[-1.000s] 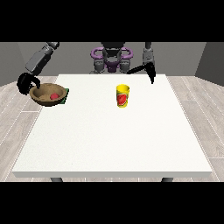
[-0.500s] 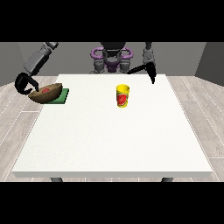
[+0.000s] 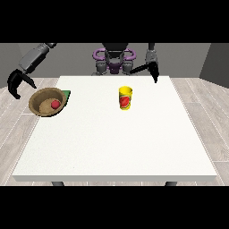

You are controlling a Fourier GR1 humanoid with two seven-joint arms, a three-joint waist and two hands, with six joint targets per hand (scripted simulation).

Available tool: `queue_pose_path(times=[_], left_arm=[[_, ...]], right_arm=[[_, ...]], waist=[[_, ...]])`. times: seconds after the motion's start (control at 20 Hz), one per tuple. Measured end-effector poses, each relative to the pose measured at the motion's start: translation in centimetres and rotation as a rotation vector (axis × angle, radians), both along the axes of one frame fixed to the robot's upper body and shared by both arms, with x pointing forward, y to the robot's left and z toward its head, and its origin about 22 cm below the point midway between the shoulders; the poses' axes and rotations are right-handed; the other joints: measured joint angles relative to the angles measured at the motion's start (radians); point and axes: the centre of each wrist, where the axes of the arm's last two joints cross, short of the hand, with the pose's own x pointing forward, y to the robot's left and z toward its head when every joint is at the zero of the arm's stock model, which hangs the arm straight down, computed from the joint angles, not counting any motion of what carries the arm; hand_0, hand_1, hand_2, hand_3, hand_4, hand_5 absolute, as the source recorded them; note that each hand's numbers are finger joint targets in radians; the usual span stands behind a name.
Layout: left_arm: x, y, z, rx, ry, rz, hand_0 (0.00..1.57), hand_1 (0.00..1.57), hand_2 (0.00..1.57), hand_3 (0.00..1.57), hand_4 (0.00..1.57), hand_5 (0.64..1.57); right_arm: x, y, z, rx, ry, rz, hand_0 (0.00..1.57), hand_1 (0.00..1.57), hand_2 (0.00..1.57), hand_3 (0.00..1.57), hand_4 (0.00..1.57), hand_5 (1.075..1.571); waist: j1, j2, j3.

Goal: Pick the cup and pour the ball into the bowl, then pick the bowl and place it on the pad

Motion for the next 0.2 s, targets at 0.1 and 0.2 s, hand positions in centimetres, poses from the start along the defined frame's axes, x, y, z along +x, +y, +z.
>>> queue_pose_path(times=[0.1, 0.2], left_arm=[[-0.1, 0.0, 0.1, -0.009, 0.025, -0.001, 0.00, 0.00, 0.00, 0.00, 0.00, 1.569], [-0.1, -0.1, -0.4, -0.014, 0.047, 0.004, 0.00, 0.00, 0.00, 0.00, 0.00, 1.569]], right_arm=[[-0.2, -0.3, 0.4, 0.002, 0.014, 0.006, 0.00, 0.00, 0.27, 0.16, 0.00, 1.497], [-0.6, -1.0, 1.9, 0.010, 0.014, 0.031, 0.00, 0.00, 0.19, 0.29, 0.00, 1.503]], waist=[[-0.007, -0.024, -0.0003], [-0.021, -0.052, -0.0003]])
